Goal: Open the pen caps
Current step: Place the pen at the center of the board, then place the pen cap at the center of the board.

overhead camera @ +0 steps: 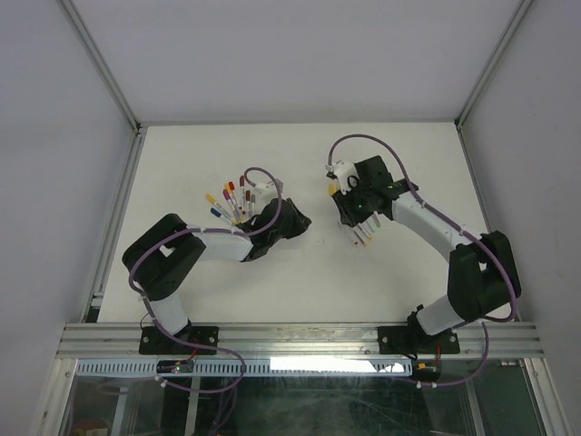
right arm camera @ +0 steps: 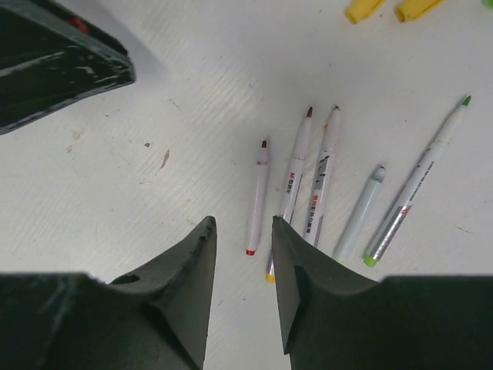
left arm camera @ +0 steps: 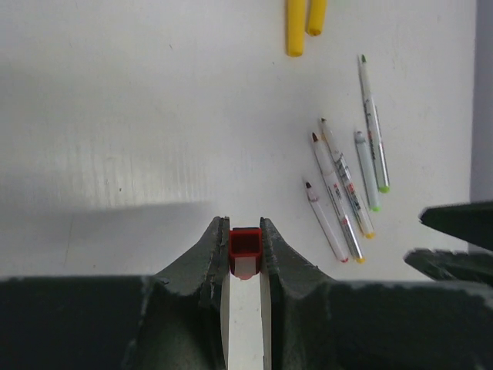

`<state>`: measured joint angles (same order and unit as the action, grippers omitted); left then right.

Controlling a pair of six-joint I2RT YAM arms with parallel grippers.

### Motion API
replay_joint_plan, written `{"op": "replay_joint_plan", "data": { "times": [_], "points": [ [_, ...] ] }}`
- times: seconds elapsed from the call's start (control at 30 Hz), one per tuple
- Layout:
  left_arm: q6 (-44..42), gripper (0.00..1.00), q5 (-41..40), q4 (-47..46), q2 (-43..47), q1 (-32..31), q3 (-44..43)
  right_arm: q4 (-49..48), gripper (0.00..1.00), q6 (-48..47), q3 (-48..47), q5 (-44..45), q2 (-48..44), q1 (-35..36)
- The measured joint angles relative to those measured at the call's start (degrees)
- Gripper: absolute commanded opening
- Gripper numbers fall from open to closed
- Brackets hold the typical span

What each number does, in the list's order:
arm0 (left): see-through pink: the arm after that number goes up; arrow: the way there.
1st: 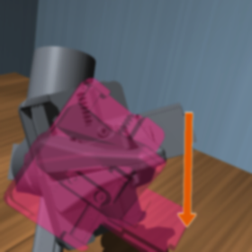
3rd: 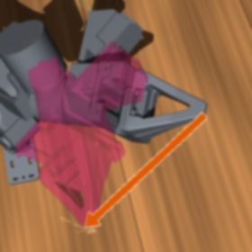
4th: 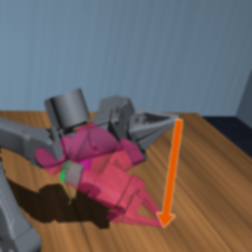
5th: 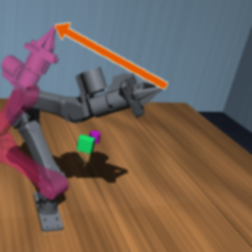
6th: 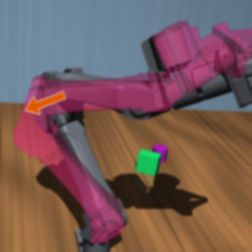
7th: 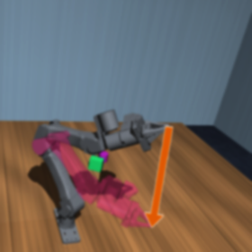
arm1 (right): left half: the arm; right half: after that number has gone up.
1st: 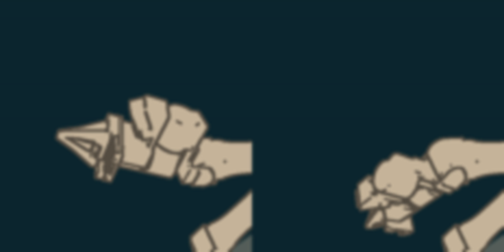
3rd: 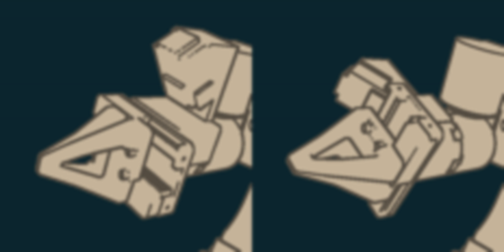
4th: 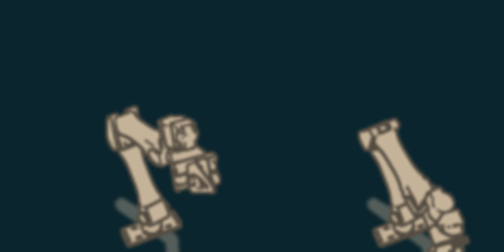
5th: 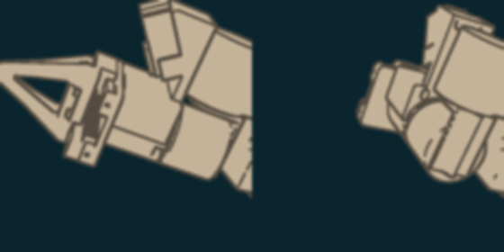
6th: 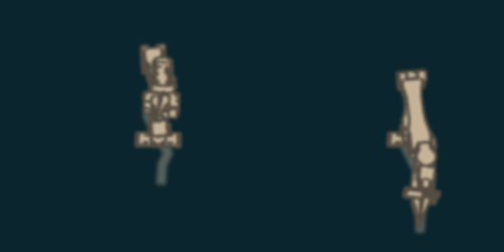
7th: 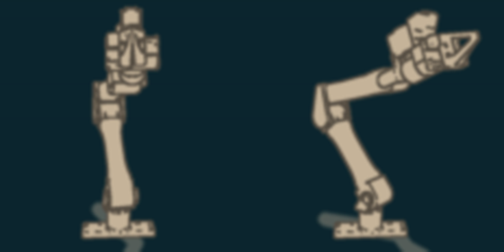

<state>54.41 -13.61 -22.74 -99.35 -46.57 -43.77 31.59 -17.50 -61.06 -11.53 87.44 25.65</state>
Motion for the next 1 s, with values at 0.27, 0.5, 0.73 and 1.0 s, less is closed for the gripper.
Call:
{"op": "replay_joint_plan", "data": {
  "times": [0.27,0.5,0.73,1.0],
  "points": [
    [-1.0,0.0,-4.0,17.2,-12.2,0.0,-20.8,-0.5,0.4,-1.7,1.3,-4.6,-7.9,-4.2],
    [-4.9,0.06,-6.9,28.3,-23.1,0.0,-38.1,-0.9,0.4,-2.0,1.8,-7.5,-9.7,-6.9],
    [-7.6,0.23,-7.9,33.9,-27.5,0.1,-46.3,-0.9,0.4,-2.0,1.9,-9.3,-10.3,-8.6],
    [-8.6,0.29,-8.5,34.8,-27.8,0.2,-47.1,-0.9,0.4,-2.0,2.0,-10.7,-11.3,-9.6]
  ]
}}
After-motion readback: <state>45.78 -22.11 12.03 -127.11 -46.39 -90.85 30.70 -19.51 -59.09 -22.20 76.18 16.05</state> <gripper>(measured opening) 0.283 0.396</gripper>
